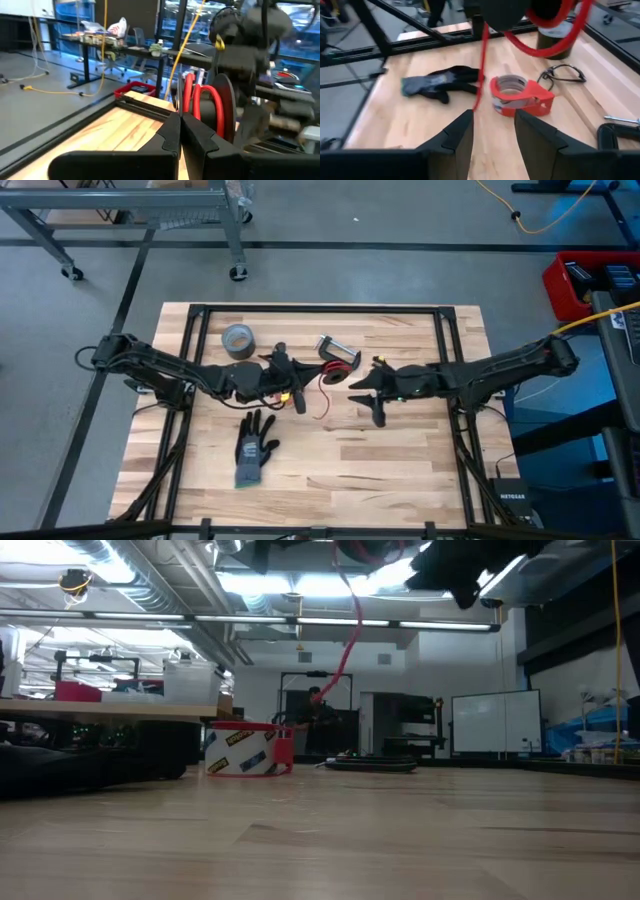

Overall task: Coil cords
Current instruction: Coil the red wire onto the spool

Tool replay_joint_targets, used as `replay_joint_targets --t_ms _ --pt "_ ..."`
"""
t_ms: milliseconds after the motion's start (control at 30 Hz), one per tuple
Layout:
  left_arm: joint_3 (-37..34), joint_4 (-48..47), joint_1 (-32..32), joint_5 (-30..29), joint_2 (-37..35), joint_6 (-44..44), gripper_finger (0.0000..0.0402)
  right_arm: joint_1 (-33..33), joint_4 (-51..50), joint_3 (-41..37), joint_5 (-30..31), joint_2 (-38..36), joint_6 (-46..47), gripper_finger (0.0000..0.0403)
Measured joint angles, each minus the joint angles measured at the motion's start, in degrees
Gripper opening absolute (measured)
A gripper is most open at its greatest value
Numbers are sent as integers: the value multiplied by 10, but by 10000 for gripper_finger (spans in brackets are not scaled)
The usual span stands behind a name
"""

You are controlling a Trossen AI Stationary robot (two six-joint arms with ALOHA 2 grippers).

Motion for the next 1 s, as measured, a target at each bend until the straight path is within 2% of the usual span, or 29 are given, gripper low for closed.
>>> replay_joint_targets --t_ms 233,400,1000 --pt "0 49 3 -8 0 30 0 0 38 0 57 72 19 147" --pt "0 70 3 -8 0 50 0 0 77 0 61 108 25 147" --pt "0 115 9 -8 0 73 0 0 187 0 91 136 25 147"
